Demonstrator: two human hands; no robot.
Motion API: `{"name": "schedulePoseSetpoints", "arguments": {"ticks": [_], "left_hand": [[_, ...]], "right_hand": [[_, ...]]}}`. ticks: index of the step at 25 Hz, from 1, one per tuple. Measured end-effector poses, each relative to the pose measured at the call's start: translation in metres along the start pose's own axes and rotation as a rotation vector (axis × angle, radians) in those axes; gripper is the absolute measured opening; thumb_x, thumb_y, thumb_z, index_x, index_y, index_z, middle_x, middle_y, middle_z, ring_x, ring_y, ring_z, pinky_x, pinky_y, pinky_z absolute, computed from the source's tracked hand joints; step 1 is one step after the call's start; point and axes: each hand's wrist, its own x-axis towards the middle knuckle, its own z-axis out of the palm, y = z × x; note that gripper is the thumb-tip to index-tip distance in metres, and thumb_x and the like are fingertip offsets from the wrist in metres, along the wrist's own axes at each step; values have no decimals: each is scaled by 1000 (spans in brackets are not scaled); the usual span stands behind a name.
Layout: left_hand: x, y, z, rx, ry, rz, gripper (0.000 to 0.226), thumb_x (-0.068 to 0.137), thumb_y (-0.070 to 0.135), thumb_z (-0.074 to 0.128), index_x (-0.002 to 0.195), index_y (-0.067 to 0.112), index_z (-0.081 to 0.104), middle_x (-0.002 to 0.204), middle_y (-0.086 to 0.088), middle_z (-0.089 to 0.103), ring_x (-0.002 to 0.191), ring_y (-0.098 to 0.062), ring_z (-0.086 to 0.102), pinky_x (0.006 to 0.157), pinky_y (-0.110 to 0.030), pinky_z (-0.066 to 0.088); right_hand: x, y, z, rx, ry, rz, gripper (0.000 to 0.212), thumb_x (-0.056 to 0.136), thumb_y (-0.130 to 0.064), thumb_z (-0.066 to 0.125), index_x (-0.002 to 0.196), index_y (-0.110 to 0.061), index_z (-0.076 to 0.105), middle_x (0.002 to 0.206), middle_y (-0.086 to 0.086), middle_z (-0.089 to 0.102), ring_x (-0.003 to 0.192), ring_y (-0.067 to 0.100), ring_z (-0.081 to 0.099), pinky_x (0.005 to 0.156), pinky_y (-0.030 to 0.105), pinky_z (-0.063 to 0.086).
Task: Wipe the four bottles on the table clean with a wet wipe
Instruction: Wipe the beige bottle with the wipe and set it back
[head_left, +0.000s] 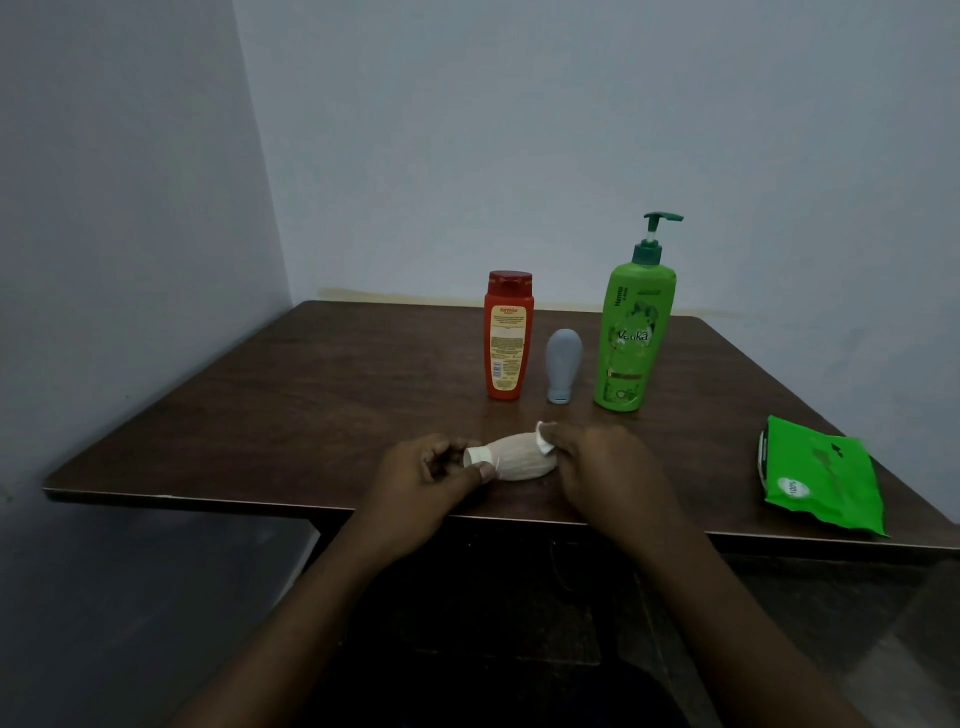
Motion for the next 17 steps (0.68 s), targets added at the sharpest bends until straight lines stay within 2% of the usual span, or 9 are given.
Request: {"name": "schedulePoseSetpoints", "arguments": {"ticks": [2,4,7,8,10,13,17], "left_hand": [[-1,1,-1,-1,-4,-3,18,91,31,76,109,26,77,98,8,79,89,-6,74,84,-35,61],[-1,2,-2,-21,-31,7,19,91,30,76,110,26,78,100,8,80,91,-6,75,86,-36,61],[1,2,-4,-74,-62,46,27,90,18,78,116,22,77,107,7,80,99,-8,75,92,-32,60],[2,1,-4,-91,-68,52,32,88,12,80,118,21,76,109,6,80,101,-9,75,94,-32,59],[5,-4,-4,-104,-68,35,38,84,3,81,119,18,75,111,4,80,103,-12,76,97,-35,59],[9,-10,-2,-71,-45,32,37,84,1,81,117,17,75,108,2,80,101,-12,76,96,-36,60],[9,-9,-1,-79,-41,54,28,89,2,75,113,17,77,104,6,81,98,-9,76,87,-22,58]], "right_hand": [[0,3,2,27,27,61,36,89,-18,54,121,-27,67,109,0,74,94,19,68,79,34,54],[-2,-8,5,90,90,32,38,88,-14,57,123,-26,67,112,-1,73,97,16,68,82,31,54],[-3,-31,16,126,17,-126,46,89,-4,56,132,-20,60,138,0,58,129,15,52,108,34,43],[-3,-34,19,115,6,-150,48,89,-3,55,134,-19,58,142,0,54,134,16,47,111,36,40],[-3,-31,23,103,43,-154,47,88,-2,54,132,-19,60,141,1,55,134,17,47,112,36,39],[-8,-26,26,73,77,-195,47,84,-4,53,128,-18,63,136,2,60,130,18,53,109,36,43],[-9,-25,28,53,53,-226,50,86,-12,46,133,-19,58,139,2,58,130,17,52,107,37,45]]}}
